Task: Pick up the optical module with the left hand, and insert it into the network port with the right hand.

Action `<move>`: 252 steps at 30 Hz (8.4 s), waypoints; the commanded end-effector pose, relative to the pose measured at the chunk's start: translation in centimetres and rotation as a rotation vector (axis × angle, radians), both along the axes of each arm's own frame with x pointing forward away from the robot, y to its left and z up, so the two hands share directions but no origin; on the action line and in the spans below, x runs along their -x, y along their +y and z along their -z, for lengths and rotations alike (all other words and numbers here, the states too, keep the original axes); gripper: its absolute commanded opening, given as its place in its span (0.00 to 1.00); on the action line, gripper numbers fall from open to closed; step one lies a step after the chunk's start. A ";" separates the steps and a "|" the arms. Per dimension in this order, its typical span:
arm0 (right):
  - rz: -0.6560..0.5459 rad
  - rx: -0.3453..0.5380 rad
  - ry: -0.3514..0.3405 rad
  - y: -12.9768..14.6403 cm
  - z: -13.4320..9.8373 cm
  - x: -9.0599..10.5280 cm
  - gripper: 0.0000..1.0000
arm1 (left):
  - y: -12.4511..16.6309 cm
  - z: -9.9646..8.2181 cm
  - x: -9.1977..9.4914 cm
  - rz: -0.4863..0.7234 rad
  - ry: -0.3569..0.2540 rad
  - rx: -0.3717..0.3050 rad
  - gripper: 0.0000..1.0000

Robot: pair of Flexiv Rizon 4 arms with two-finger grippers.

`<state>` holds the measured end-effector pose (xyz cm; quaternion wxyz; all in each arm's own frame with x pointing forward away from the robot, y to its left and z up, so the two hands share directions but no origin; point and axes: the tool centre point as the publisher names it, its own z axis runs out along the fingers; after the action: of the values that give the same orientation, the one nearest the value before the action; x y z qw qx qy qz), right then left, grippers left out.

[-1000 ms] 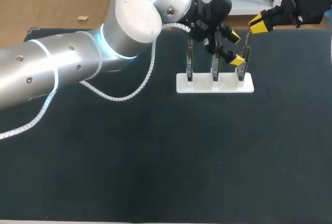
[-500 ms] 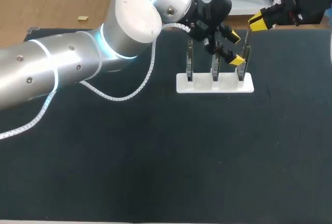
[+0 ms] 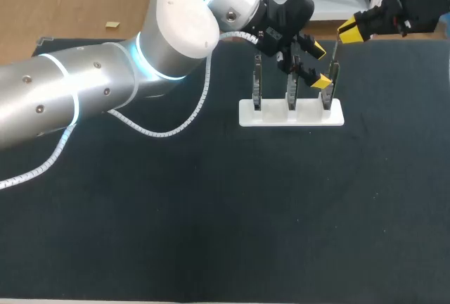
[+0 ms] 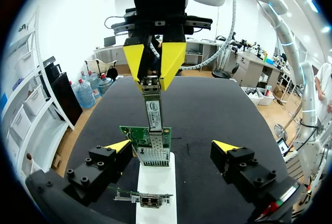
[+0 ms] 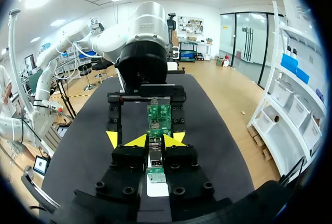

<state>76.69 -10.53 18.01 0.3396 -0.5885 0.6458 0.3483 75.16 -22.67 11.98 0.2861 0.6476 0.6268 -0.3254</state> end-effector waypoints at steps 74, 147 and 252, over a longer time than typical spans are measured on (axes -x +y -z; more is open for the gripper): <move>0.039 0.018 0.026 -0.3 0.9 -0.2 1.00 | -0.1 -0.1 -0.2 0.003 0.004 -0.006 1.00; -0.048 -0.080 0.047 0.4 -0.2 -1.0 0.00 | -0.1 -0.1 -0.2 0.003 0.004 -0.006 1.00; 0.066 -0.106 -0.014 -1.8 -0.7 -0.8 0.00 | 1.5 -5.7 -1.3 -0.087 -0.159 0.008 1.00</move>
<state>78.56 -11.85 18.36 0.3742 -0.5570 0.6381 0.3777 77.45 -21.56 17.19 0.3426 0.6468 0.6244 -0.2727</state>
